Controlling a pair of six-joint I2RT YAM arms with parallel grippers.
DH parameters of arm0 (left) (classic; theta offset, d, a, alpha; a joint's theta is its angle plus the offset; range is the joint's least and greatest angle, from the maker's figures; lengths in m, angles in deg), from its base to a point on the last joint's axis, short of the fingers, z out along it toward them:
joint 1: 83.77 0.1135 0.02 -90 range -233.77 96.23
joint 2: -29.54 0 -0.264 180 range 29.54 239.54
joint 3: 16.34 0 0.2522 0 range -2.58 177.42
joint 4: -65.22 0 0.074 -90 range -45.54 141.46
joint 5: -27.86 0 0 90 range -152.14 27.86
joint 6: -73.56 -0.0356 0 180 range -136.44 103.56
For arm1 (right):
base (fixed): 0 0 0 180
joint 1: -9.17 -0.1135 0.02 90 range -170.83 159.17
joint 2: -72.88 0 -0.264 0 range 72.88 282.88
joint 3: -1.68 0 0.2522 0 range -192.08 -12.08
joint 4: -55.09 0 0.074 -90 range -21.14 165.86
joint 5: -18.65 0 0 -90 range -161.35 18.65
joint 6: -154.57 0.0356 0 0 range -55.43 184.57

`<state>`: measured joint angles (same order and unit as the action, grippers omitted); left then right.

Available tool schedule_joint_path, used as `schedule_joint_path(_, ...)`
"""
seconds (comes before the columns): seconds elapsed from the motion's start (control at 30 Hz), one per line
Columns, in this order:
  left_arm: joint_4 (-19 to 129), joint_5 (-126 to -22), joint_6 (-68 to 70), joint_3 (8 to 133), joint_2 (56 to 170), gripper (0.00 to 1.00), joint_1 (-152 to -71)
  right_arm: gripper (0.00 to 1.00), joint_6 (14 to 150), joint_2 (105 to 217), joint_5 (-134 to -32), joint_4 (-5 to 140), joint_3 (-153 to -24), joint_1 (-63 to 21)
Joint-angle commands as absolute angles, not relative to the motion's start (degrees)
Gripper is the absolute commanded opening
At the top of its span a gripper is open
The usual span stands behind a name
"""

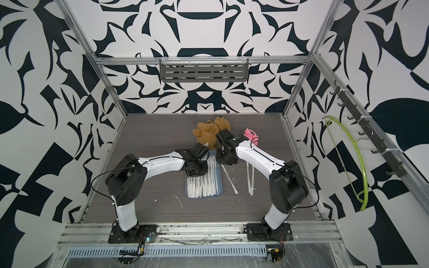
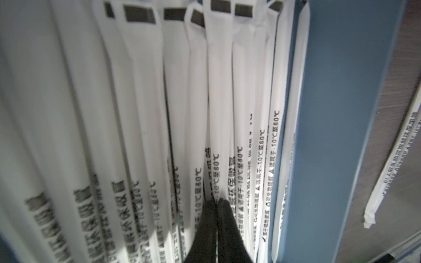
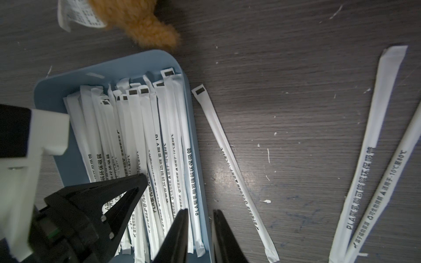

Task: Put the straws into the storage box
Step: Place the straw in the storage box.

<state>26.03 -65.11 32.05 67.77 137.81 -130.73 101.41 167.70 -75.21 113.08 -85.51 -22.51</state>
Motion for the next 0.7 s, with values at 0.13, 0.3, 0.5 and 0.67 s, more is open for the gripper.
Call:
schedule_joint_path(0.13,23.4,-63.6,31.4,68.1,135.6,0.21,-130.6,0.24,100.5,166.5,-75.1,113.5,-85.6,-22.4)
schedule_joint_path(0.3,23.6,-63.7,30.0,68.5,132.4,0.23,-130.0,0.24,99.1,166.1,-74.5,114.6,-85.9,-22.1)
schedule_joint_path(0.5,24.2,-64.8,25.6,69.4,126.8,0.25,-129.3,0.17,96.2,163.8,-73.4,117.5,-82.6,-17.5)
schedule_joint_path(0.67,20.0,-54.9,18.6,65.8,118.3,0.35,-126.4,0.19,91.8,161.2,-70.3,121.2,-77.8,-10.9)
